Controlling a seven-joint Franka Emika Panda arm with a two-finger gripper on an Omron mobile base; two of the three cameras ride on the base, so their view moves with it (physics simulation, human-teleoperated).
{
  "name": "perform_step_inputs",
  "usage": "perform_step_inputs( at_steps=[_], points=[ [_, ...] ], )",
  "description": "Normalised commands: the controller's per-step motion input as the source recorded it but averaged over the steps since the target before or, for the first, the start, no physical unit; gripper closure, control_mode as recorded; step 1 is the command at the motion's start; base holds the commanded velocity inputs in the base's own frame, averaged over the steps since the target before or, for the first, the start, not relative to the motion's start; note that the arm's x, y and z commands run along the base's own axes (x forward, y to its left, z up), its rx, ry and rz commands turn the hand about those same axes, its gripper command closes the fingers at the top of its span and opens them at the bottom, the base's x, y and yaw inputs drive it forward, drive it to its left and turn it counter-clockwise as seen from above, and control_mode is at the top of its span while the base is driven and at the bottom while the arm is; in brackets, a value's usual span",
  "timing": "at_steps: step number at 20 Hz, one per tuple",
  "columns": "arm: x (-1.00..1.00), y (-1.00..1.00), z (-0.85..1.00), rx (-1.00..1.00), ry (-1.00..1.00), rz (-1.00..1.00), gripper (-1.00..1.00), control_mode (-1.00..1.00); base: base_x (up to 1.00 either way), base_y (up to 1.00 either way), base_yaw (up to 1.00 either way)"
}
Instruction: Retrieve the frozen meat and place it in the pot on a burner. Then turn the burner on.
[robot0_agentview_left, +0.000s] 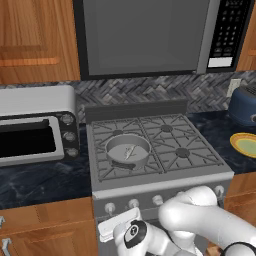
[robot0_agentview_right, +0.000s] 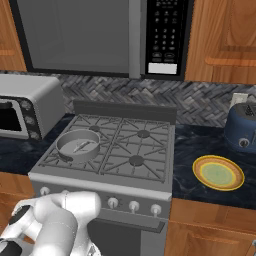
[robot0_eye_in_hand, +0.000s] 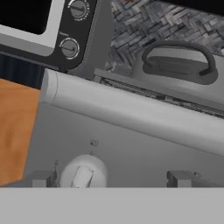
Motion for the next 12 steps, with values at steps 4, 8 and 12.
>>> perform_step_inputs(
  at_steps=[4,8,12],
  points=[
    [0.04,0.00,0.00,0.00,0.00,0.00,-1.00,-1.00,0.00,0.00,0.00],
    [0.25,0.00,-0.02,0.01,0.00,0.00,-1.00,-1.00,0.00,0.00,0.00],
    [0.43,0.00,-0.03,0.00,0.00,0.00,-1.00,-1.00,0.00,0.00,0.00]
  ],
)
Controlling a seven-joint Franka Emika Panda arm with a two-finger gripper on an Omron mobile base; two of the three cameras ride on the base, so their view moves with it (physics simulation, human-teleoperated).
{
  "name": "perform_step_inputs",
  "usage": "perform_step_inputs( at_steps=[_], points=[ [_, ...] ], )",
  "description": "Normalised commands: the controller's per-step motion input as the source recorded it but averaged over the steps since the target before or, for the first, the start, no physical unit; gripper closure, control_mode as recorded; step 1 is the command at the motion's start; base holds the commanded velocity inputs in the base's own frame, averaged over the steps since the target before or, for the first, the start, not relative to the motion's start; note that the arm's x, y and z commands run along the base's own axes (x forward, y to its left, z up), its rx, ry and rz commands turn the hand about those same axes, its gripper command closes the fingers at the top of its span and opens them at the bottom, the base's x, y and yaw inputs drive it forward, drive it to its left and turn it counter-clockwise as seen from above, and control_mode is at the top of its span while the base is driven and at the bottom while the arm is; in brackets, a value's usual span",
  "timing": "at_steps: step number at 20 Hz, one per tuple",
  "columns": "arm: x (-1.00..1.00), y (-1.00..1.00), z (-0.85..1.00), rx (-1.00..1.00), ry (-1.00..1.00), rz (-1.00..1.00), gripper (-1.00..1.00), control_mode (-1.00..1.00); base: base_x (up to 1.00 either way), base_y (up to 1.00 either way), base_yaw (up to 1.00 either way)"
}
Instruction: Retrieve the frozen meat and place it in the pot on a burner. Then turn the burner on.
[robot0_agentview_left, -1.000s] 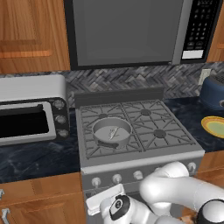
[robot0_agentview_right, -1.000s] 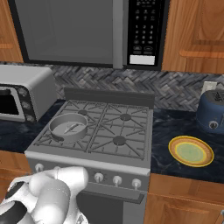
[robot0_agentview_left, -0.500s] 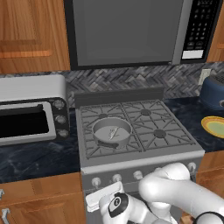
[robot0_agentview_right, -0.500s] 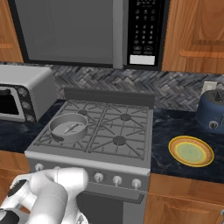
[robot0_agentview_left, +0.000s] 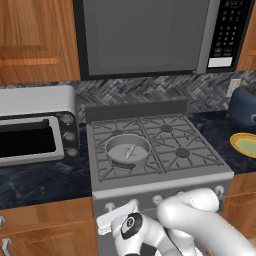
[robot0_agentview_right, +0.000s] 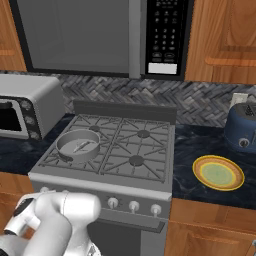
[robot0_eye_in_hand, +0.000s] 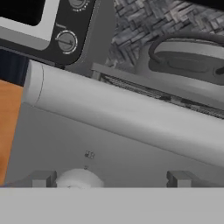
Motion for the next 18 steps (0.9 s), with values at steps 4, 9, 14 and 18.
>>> perform_step_inputs(
  at_steps=[4,9,14,18],
  points=[
    [0.24,0.00,-0.06,0.00,0.00,0.00,-1.00,-1.00,0.00,0.00,0.00],
    [0.02,0.09,-0.33,0.00,0.00,0.00,-1.00,-1.00,0.00,0.00,0.00],
    [-0.08,0.24,-0.49,0.00,0.00,0.00,-1.00,-1.00,0.00,0.00,0.00],
    [-0.01,0.06,-0.08,0.00,0.00,0.00,-1.00,-1.00,0.00,0.00,0.00]
  ],
)
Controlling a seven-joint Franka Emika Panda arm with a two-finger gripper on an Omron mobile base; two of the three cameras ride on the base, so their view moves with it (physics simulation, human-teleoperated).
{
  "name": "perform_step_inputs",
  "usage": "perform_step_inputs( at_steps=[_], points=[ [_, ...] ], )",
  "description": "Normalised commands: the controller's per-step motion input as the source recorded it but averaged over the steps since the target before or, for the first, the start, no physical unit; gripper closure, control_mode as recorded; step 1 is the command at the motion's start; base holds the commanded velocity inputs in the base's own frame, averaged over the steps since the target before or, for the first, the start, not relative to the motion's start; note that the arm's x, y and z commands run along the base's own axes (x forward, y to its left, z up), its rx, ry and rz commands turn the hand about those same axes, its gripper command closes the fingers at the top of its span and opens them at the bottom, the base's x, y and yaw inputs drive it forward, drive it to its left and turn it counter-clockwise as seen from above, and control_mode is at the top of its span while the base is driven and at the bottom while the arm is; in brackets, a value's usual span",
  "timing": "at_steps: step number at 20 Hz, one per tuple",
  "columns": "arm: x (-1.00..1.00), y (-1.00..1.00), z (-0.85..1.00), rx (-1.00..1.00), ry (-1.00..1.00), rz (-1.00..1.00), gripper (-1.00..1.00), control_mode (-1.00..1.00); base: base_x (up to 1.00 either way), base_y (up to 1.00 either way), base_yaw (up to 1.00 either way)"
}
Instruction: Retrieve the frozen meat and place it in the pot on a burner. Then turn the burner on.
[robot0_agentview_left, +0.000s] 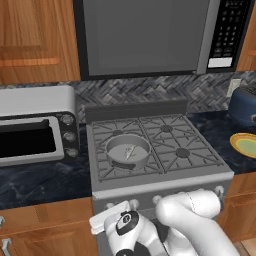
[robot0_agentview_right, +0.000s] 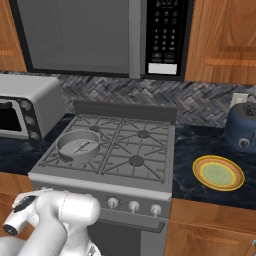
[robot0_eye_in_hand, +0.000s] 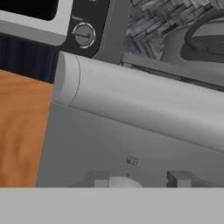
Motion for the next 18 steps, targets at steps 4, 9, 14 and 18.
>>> perform_step_inputs(
  at_steps=[4,9,14,18],
  points=[
    [-0.58,-0.01,-0.10,0.00,0.00,0.00,-1.00,-1.00,0.00,0.00,0.00],
    [-0.24,0.00,-0.02,0.00,0.00,0.00,-1.00,-1.00,0.00,0.00,0.00],
    [0.02,0.00,0.00,0.00,0.00,0.00,-1.00,-1.00,0.00,0.00,0.00],
    [0.24,0.00,-0.23,0.00,0.00,-0.01,-1.00,-1.00,0.00,0.00,0.00]
  ],
)
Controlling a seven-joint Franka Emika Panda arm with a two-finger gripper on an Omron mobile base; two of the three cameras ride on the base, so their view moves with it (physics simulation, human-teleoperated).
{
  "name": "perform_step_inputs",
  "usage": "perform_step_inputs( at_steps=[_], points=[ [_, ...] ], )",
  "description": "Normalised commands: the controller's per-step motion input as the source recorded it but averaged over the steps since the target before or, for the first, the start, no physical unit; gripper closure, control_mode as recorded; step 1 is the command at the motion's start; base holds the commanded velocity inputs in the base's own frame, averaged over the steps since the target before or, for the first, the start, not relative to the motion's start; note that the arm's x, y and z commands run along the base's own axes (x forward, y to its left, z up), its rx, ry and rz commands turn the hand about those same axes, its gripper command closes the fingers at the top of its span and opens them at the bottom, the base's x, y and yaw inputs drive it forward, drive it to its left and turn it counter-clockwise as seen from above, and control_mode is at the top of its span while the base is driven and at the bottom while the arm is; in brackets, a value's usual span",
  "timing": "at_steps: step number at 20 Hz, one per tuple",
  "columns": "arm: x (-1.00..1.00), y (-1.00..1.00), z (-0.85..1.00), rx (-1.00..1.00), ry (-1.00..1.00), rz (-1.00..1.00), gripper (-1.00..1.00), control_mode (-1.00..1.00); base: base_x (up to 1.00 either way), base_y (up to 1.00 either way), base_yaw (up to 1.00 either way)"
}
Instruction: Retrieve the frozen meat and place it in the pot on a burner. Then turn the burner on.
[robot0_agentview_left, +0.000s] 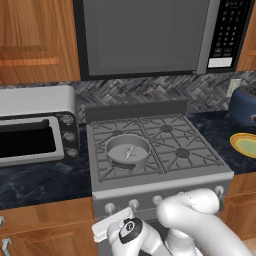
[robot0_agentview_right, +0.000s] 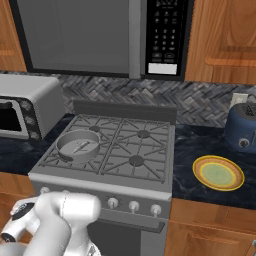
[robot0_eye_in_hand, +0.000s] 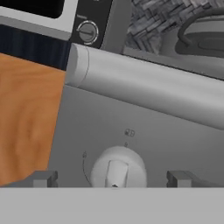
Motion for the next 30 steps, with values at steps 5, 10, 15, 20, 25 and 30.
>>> perform_step_inputs(
  at_steps=[5,10,15,20,25,30],
  points=[
    [0.35,0.00,-0.28,0.00,0.00,-0.01,-1.00,-1.00,0.00,0.00,0.00],
    [0.15,0.00,-0.17,-0.01,-0.01,0.00,-1.00,-1.00,0.00,0.00,0.00],
    [0.04,0.00,-0.02,0.00,-0.01,0.00,-1.00,-1.00,0.00,0.00,0.00],
    [0.00,0.00,0.00,0.00,0.00,0.00,1.00,-1.00,0.00,0.00,0.00],
    [0.00,0.00,0.00,0.00,0.00,0.00,1.00,-1.00,0.00,0.00,0.00],
    [-0.01,0.00,0.00,0.00,0.00,0.00,1.00,-1.00,0.00,0.00,0.00]
  ],
)
